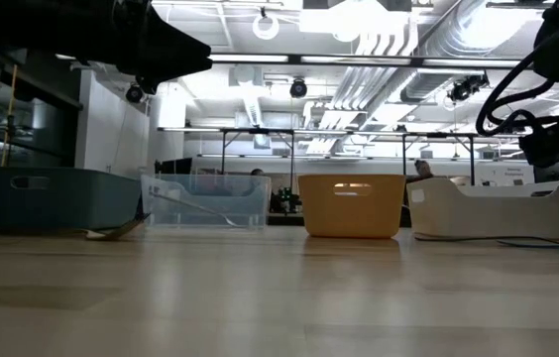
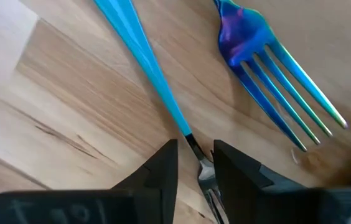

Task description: Sort silverware by color (type)

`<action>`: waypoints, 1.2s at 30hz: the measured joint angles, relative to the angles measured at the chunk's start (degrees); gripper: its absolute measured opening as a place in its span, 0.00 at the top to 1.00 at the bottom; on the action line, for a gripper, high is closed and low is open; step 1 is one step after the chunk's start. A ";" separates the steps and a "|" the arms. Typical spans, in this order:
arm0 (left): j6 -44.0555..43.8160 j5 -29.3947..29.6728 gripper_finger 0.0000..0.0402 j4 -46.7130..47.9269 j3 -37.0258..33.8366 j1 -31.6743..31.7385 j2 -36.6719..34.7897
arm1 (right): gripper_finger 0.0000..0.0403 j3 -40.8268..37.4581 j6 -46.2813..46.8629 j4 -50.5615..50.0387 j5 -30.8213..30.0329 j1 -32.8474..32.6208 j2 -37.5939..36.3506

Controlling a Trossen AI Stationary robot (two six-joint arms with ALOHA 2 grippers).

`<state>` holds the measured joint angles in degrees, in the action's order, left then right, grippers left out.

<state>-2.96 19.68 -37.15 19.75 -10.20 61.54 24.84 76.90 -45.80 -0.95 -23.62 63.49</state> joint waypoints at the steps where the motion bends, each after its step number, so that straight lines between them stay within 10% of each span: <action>1: 0.00 -0.01 0.67 0.01 -0.02 0.00 0.00 | 0.77 0.00 0.00 0.11 0.03 0.00 0.53; 36: 0.02 -0.04 0.67 0.03 -0.02 0.02 0.00 | 0.99 14.00 -19.19 4.61 3.60 -2.23 7.02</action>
<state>-2.94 19.64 -37.12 19.73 -10.17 61.54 38.84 57.71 -41.19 2.65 -25.85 70.51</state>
